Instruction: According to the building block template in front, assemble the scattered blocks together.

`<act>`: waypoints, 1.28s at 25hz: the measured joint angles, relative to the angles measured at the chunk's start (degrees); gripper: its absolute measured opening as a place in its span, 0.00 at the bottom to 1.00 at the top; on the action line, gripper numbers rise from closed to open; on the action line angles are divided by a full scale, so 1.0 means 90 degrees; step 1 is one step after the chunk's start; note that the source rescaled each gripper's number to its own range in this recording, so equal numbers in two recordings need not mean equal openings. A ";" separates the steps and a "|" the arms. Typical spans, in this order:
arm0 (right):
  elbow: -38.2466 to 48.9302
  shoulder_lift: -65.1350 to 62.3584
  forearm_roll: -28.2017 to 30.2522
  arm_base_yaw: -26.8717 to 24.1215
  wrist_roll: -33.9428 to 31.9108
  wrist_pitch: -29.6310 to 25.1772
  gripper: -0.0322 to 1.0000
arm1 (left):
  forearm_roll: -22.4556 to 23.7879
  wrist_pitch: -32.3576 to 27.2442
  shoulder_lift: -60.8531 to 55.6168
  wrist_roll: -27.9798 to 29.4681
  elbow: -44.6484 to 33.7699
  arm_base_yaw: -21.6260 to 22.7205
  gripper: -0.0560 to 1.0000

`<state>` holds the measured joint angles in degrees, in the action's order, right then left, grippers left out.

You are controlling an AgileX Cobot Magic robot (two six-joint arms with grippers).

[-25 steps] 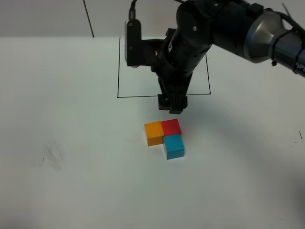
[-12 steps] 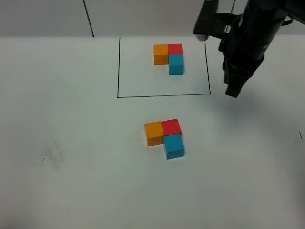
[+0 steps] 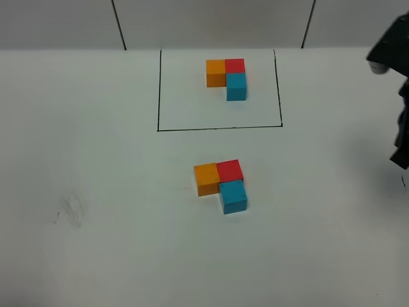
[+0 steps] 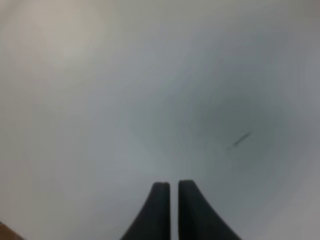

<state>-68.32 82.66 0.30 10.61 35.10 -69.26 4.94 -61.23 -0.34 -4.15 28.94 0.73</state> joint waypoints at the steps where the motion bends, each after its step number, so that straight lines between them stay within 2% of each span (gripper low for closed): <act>1: 0.0264 -0.0298 0.0006 -0.0139 -0.0110 0.0030 0.03 | 0.0000 0.0000 0.0000 0.0000 0.0000 0.0000 0.05; 6: 0.1540 -0.1897 0.0068 -0.0741 -0.0705 0.0203 0.03 | 0.0000 0.0000 0.0000 0.0000 0.0000 0.0000 0.05; 9: 0.2298 -0.2908 0.0315 -0.0984 -0.1188 0.0274 0.03 | 0.0000 0.0000 0.0000 0.0000 0.0000 0.0000 0.05; 12: 0.2960 -0.3917 0.0491 -0.1077 -0.1697 0.0291 0.03 | 0.0000 0.0000 0.0000 0.0000 0.0000 0.0000 0.05; 16: 0.3642 -0.5136 0.0393 -0.1084 -0.2218 0.0304 0.03 | 0.0000 0.0000 0.0000 0.0000 0.0000 0.0000 0.05; 22: 0.4174 -0.6335 0.0199 -0.1084 -0.2841 0.0429 0.03 | 0.0000 0.0000 0.0000 0.0000 0.0000 0.0000 0.05; 26: 0.4314 -0.6766 0.0042 -0.1084 -0.3120 0.0742 0.03 | 0.0000 0.0000 0.0000 0.0000 0.0000 0.0000 0.05; 32: 0.4386 -0.7220 0.0449 -0.1084 -0.3292 0.0884 0.03 | 0.0000 0.0000 0.0000 0.0000 0.0000 0.0000 0.05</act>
<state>-28.85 17.68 4.34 0.86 5.47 -61.30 4.94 -61.23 -0.34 -4.15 28.94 0.73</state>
